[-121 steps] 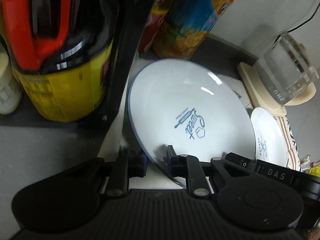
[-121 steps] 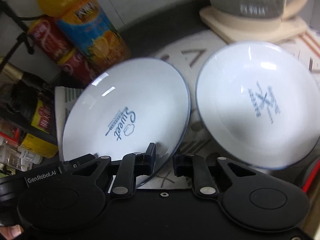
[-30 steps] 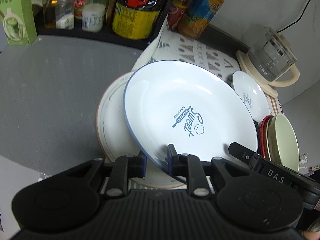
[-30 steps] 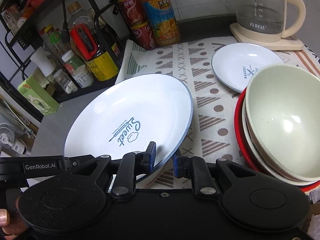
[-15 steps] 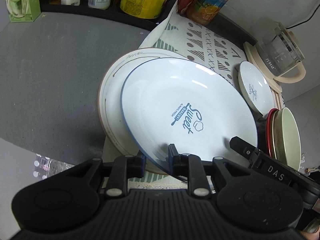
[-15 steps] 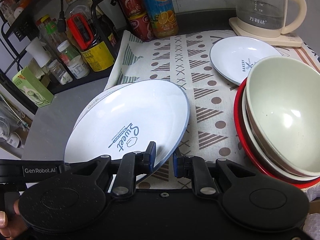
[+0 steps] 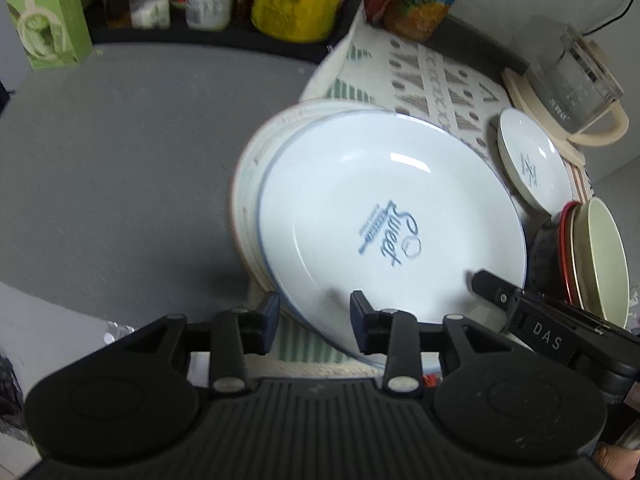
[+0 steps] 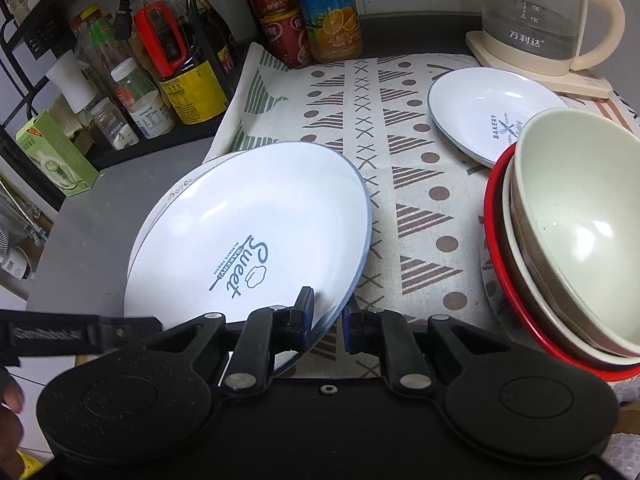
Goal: Organize plates and bowls
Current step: 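Lower the 'Sweet' plate onto the flower-pattern plate with both grippers, then open both grippers and withdraw from the stacked plates, then move both grippers to the white 'BAKERY' plate by the kettle, then close both grippers on the rim of the 'BAKERY' plate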
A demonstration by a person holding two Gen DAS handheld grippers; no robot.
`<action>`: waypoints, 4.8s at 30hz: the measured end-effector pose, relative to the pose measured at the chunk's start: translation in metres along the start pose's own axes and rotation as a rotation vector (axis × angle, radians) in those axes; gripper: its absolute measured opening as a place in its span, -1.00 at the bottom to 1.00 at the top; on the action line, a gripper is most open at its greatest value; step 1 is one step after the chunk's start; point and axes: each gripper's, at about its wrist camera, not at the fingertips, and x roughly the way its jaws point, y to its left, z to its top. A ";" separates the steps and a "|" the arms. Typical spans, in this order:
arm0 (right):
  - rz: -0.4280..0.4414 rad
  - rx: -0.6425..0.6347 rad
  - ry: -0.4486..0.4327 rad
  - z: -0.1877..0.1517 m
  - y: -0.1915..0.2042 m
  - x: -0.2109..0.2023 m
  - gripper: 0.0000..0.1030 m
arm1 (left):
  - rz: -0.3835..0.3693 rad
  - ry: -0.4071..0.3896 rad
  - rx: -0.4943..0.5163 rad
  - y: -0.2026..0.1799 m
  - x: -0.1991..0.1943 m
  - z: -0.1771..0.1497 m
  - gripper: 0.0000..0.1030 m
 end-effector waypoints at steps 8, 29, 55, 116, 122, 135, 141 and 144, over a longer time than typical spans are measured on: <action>0.007 0.007 0.018 0.001 0.001 0.008 -0.73 | 0.052 -0.055 -0.038 0.018 -0.006 0.009 -0.07; 0.117 -0.005 -0.084 0.010 -0.008 -0.028 0.00 | 0.099 -0.073 -0.085 0.031 0.000 0.019 -0.01; 0.043 0.080 -0.334 -0.022 -0.087 -0.137 0.99 | 0.030 -0.218 -0.003 -0.060 -0.047 -0.021 0.62; -0.112 0.358 -0.189 0.108 -0.205 -0.048 0.93 | -0.164 -0.092 0.142 -0.195 0.073 0.115 0.80; -0.106 0.406 -0.140 0.117 -0.217 -0.027 0.81 | -0.180 -0.079 0.176 -0.203 0.093 0.125 0.75; -0.103 0.500 -0.003 0.138 -0.242 0.024 0.37 | -0.213 0.029 0.209 -0.218 0.138 0.145 0.37; -0.117 0.498 0.065 0.148 -0.248 0.045 0.34 | -0.213 0.082 0.209 -0.223 0.157 0.150 0.19; -0.122 0.503 0.091 0.152 -0.252 0.055 0.29 | -0.214 0.104 0.212 -0.227 0.166 0.151 0.11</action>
